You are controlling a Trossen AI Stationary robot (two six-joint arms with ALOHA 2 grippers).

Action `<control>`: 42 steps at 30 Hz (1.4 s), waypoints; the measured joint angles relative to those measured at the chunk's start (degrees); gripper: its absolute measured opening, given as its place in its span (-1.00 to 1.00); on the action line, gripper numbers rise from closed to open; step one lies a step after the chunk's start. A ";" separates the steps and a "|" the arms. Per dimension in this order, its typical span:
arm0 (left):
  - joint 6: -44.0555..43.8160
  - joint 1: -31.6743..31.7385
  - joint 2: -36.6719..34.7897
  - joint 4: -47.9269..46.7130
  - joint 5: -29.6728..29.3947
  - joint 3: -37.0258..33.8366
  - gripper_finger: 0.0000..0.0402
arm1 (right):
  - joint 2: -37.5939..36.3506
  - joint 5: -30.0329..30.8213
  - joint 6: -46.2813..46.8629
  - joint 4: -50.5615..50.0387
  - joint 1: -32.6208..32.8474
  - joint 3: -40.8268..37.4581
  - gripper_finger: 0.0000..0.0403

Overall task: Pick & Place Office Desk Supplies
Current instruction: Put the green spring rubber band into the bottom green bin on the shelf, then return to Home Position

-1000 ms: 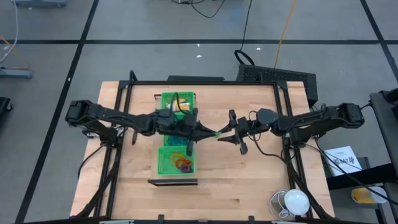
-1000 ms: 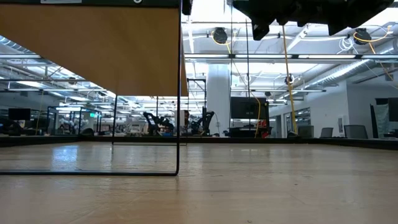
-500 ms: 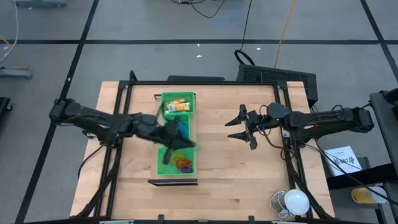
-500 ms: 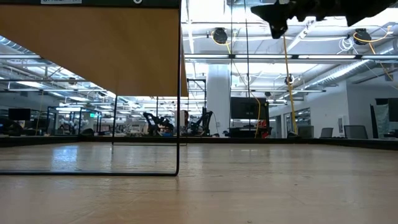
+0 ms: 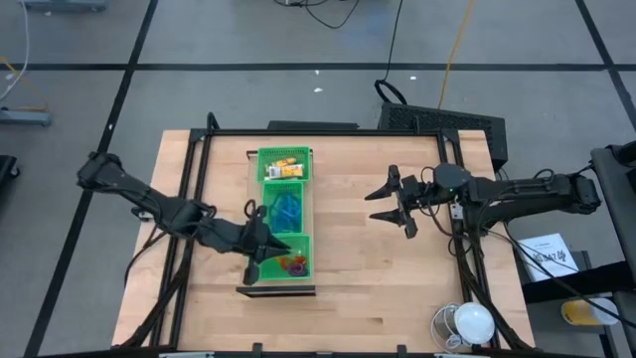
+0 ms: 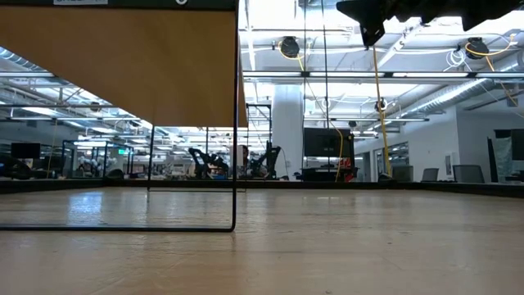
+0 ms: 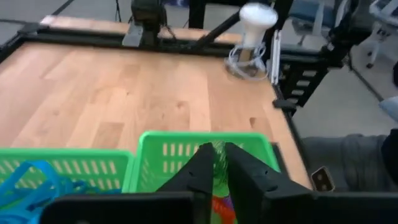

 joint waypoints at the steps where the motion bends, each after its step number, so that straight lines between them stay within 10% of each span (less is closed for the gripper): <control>1: -0.02 0.04 0.19 -0.35 0.03 -0.03 -0.77 | 0.00 -0.02 0.00 0.00 0.00 0.00 0.09; 18: 3.69 0.61 -2.02 -0.64 -0.31 0.71 -0.57 | -0.07 -0.06 3.32 0.01 0.00 0.00 0.09; 30: 9.62 -0.24 -29.29 -24.74 -4.47 0.39 -0.56 | -11.14 -0.04 -1.17 -6.60 -0.09 0.00 0.09; 34: 12.60 -0.12 -38.08 -19.87 -11.86 -6.11 -0.56 | -15.48 0.08 -5.72 -13.29 -0.09 0.00 0.09; 42: 18.23 1.13 -58.27 -4.26 -7.12 -25.73 -0.56 | -18.61 2.97 -5.72 -18.92 -0.07 0.00 0.09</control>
